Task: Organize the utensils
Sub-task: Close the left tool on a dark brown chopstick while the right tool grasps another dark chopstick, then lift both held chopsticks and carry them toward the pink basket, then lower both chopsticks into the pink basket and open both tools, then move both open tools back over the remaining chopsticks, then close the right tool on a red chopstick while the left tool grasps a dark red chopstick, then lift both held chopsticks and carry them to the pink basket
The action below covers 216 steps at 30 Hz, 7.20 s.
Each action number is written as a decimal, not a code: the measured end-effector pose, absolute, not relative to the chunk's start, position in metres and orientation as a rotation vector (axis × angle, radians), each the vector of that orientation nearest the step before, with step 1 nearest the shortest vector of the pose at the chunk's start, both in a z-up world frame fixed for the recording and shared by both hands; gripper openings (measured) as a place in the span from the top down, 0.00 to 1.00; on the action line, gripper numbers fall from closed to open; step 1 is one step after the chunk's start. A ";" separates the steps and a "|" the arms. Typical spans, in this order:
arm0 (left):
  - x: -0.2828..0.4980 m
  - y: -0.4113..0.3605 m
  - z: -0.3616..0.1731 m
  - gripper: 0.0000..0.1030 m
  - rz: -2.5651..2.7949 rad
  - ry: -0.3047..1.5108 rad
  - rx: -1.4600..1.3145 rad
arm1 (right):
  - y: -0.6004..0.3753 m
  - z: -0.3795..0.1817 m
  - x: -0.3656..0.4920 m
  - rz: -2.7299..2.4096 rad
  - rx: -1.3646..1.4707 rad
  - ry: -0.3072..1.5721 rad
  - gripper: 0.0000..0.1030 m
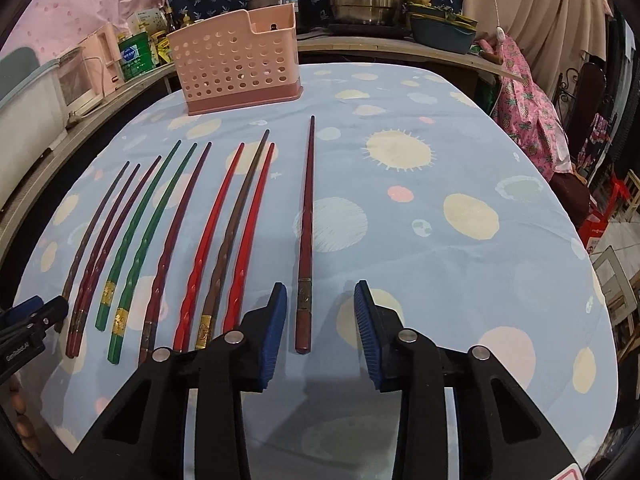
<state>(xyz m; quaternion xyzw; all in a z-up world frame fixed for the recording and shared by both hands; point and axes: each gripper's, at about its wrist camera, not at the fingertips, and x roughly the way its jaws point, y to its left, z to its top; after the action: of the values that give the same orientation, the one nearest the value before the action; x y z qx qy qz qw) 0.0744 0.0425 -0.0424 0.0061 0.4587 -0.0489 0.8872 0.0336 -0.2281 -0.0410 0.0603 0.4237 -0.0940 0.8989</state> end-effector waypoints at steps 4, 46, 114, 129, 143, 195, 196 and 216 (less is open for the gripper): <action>0.075 0.041 -0.039 0.70 -0.144 0.962 -0.008 | -0.231 -0.041 0.034 -0.194 0.130 0.872 0.79; 0.188 0.023 0.165 0.93 -0.216 0.607 -0.171 | -0.287 0.153 0.100 -0.115 0.304 0.480 0.93; 0.183 -0.011 0.124 0.43 -0.214 0.628 -0.097 | -0.239 0.119 0.108 0.049 0.287 0.525 0.74; 0.098 -0.008 0.013 0.43 -0.176 0.779 0.010 | -0.210 0.007 0.022 0.017 0.188 0.775 0.74; 0.059 0.012 -0.023 0.43 -0.181 0.849 -0.021 | -0.194 -0.033 -0.014 0.006 0.139 0.855 0.74; 0.070 0.030 -0.042 0.93 -0.217 0.951 -0.081 | -0.197 -0.037 -0.010 -0.034 0.126 0.855 0.93; 0.070 0.030 -0.042 0.93 -0.217 0.952 -0.082 | -0.198 -0.036 -0.010 -0.035 0.127 0.852 0.93; 0.076 0.043 0.007 0.93 -0.199 0.900 -0.114 | -0.220 0.025 -0.004 -0.063 0.179 0.724 0.93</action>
<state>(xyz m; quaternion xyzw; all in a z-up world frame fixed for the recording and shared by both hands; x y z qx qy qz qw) 0.0762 0.0425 0.0074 -0.0551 0.4339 -0.0959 0.8942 -0.0041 -0.2203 0.0252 0.0875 0.3535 -0.0305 0.9308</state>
